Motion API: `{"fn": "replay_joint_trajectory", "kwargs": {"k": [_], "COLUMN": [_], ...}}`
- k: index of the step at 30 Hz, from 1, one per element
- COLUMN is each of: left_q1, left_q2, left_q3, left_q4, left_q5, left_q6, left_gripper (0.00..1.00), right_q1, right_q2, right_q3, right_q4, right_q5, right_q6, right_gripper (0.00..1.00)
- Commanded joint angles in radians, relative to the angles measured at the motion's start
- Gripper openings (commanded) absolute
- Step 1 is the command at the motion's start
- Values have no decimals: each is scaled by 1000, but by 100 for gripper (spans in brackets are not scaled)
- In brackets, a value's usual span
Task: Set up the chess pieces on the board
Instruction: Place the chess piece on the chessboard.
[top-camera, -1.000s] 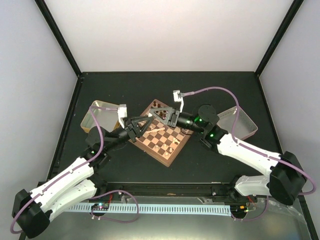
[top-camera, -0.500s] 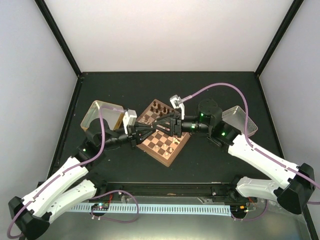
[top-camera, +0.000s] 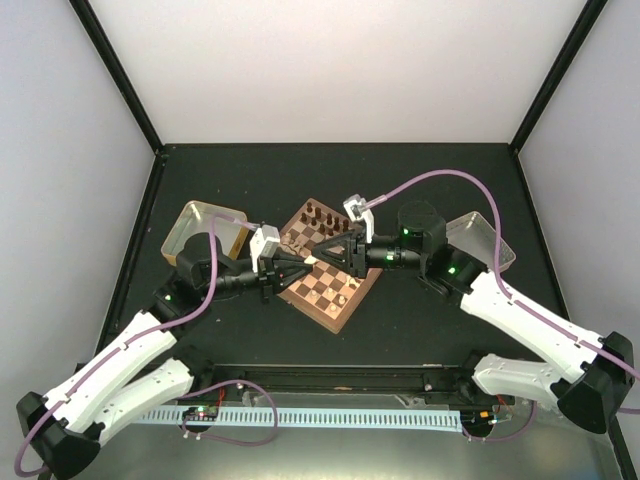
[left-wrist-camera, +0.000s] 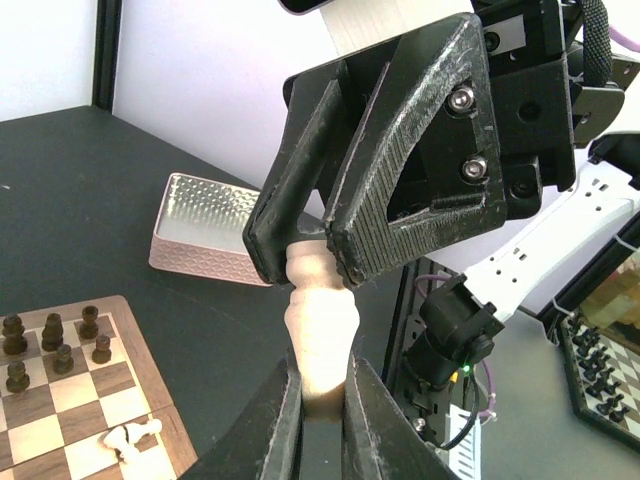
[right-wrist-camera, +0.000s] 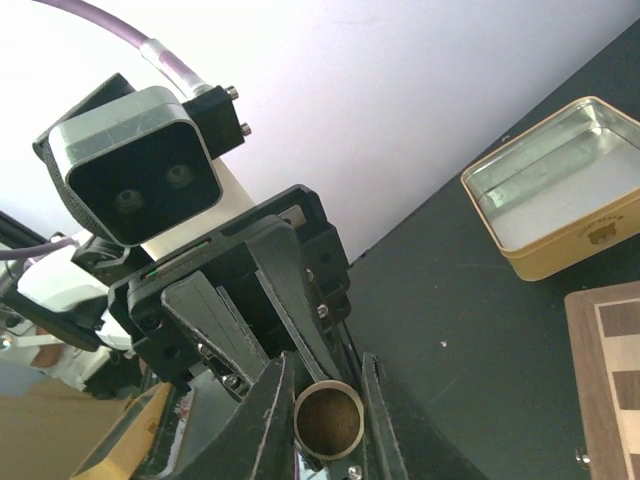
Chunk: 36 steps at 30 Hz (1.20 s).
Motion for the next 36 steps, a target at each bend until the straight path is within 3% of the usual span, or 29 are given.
{"fn": "replay_joint_trajectory", "kwargs": {"k": [1, 10, 23, 30, 36], "left_q1": [5, 4, 4, 4, 5], "left_q2": [-1, 0, 14, 22, 30], "left_q3": [52, 54, 57, 48, 48], "left_q4": [24, 81, 84, 75, 75], "left_q5": [12, -3, -4, -32, -44], "left_q6": [-3, -42, -45, -37, -36], "left_gripper": [2, 2, 2, 2, 2], "right_q1": [-1, -1, -2, -1, -2], "right_q2": [-1, 3, 24, 41, 43], "right_q3": [-36, -89, -78, -66, -75], "right_q4": [79, 238, 229, 176, 174], "right_q5": [-64, -91, -82, -57, -47], "right_q6": [61, 200, 221, 204, 210], "right_gripper": [13, 16, 20, 17, 25]}}
